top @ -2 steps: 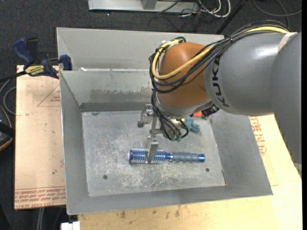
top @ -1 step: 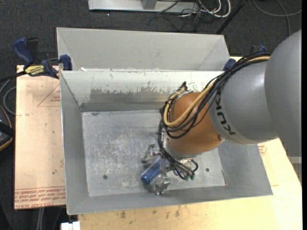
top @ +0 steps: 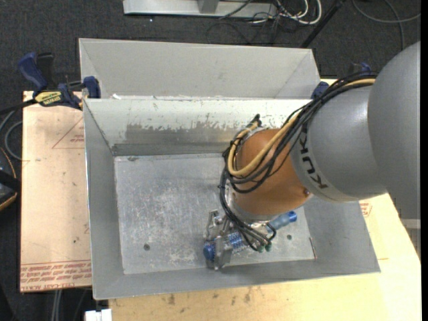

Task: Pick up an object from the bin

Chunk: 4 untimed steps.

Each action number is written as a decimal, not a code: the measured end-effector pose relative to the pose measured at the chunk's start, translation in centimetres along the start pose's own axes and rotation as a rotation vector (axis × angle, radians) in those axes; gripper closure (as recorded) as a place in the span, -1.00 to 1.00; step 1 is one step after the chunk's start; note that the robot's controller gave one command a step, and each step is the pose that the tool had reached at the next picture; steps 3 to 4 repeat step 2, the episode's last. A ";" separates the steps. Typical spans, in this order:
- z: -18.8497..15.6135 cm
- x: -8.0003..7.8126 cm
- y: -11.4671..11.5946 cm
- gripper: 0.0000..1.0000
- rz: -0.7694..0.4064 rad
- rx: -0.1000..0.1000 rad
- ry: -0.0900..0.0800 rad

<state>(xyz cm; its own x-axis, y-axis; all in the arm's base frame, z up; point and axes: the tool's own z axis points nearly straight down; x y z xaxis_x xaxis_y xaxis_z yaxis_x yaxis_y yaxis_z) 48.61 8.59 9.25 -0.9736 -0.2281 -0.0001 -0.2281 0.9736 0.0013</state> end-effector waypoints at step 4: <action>-12.1 -0.5 -2.7 1.00 -0.067 0.002 -0.004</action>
Offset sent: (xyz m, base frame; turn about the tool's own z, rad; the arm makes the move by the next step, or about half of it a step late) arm 0.0000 -0.0064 0.0883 -0.0603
